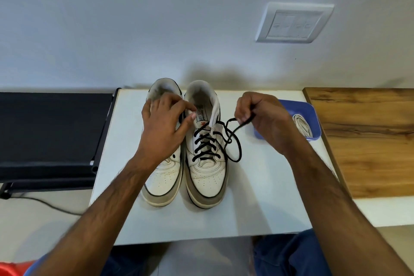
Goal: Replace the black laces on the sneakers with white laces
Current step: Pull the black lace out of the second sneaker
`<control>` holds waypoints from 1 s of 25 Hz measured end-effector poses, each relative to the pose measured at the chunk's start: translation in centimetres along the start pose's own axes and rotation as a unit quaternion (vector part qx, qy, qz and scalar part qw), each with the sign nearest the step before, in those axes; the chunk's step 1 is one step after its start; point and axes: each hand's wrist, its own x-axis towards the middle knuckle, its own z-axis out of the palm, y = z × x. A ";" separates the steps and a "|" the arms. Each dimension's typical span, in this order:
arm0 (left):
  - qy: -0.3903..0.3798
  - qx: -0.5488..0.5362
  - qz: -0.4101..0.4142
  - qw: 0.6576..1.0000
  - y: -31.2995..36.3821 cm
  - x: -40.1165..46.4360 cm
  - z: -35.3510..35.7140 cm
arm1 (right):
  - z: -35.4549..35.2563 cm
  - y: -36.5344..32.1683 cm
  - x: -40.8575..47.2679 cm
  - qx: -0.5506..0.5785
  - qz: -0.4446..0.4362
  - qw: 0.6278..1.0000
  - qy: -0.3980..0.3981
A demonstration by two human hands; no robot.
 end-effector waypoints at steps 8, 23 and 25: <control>0.002 0.101 0.056 0.993 2.6 -0.5 1.4 | 1.5 3.5 1.1 -0.389 -0.022 0.914 0.111; 0.082 -0.195 -0.035 0.977 2.0 -0.1 0.3 | 3.0 3.2 1.6 -0.321 0.056 0.935 0.138; 0.062 -0.155 -0.022 0.986 2.1 -0.3 0.2 | 3.0 3.1 1.6 -0.296 0.066 0.944 0.129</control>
